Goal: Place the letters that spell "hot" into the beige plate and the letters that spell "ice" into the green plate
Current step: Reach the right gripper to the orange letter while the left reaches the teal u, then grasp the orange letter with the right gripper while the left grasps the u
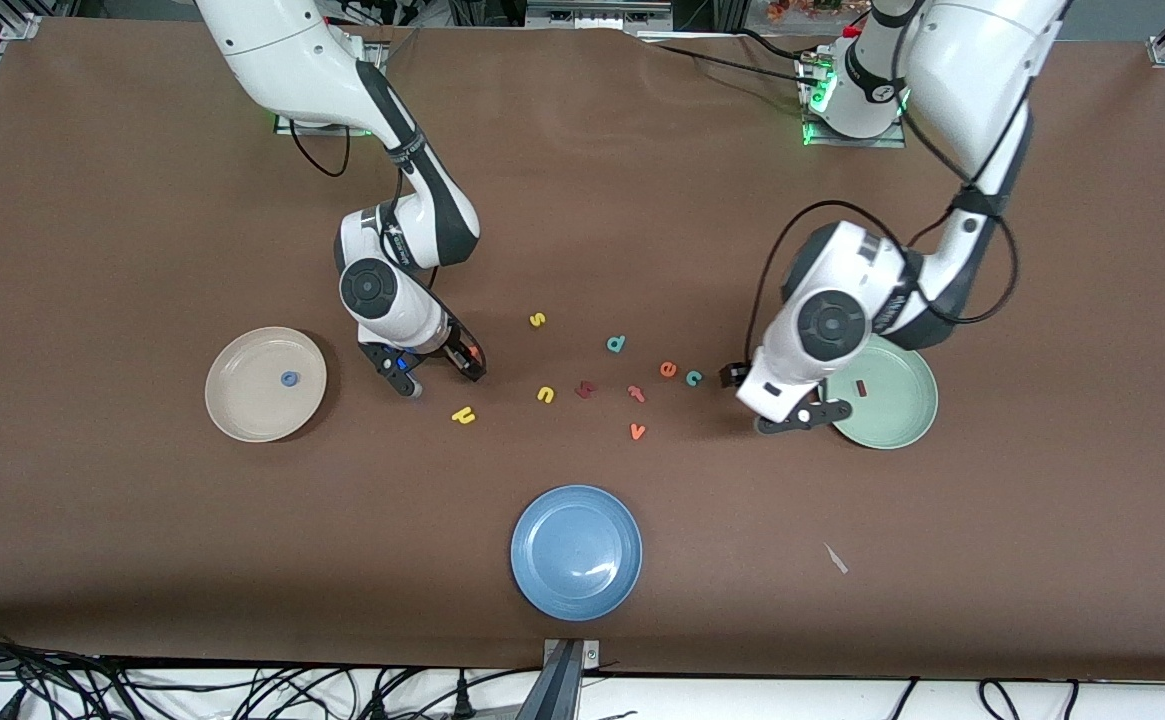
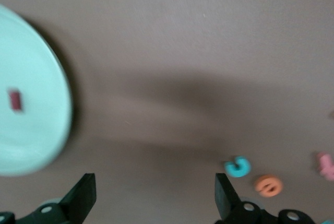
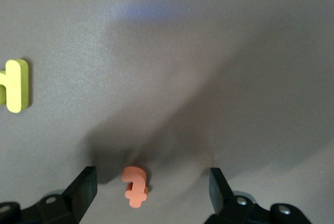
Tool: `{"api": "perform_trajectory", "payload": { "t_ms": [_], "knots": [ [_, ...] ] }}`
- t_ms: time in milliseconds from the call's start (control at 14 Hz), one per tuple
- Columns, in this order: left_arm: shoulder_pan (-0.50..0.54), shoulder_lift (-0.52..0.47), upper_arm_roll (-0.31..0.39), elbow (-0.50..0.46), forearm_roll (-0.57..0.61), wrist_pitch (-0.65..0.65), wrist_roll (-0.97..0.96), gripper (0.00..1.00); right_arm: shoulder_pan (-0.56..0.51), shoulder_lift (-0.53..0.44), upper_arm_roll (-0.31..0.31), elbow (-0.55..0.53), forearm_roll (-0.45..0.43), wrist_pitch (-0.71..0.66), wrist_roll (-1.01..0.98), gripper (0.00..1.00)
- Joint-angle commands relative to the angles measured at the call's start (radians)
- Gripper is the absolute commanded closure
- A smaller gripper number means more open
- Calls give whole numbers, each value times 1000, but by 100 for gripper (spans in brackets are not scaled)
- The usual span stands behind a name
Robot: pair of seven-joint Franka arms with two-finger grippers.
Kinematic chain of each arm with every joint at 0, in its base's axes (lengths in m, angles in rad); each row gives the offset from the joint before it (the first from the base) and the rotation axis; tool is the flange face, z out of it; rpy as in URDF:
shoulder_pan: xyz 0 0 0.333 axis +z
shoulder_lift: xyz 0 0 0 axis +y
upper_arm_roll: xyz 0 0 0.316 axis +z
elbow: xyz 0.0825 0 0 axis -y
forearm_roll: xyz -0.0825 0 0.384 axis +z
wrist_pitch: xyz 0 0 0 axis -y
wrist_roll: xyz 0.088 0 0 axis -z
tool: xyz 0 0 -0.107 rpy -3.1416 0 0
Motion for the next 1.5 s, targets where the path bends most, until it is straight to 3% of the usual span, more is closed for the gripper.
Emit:
{"api": "perform_trajectory", "payload": {
  "t_ms": [0,214,357,571,714,786,1000,1214,1429],
  "knots": [
    [-45,84,6,76,-19,10,-263,0,13,9,-5,15,-5,6,20,11],
    [-79,119,6,62,-19,177,-513,0,20,9,-7,14,-6,6,20,19],
    [-93,138,6,61,-19,205,-541,3,33,9,-7,14,-5,7,20,28],
    [-93,144,6,48,-76,205,-554,34,37,9,-7,14,-6,7,19,36],
    [-91,141,6,44,-115,194,-555,39,37,9,-7,14,-8,7,14,55],
    [-94,141,6,30,-115,194,-554,42,37,9,-7,14,-8,7,11,70],
    [-99,142,8,6,-78,196,-538,43,33,12,-7,15,-6,7,9,100],
    [-102,147,8,2,-56,197,-538,45,30,10,-11,32,-6,0,3,100],
    [-102,145,8,2,-55,197,-538,78,30,-14,-108,92,-96,-184,-146,100]
  ]
}}
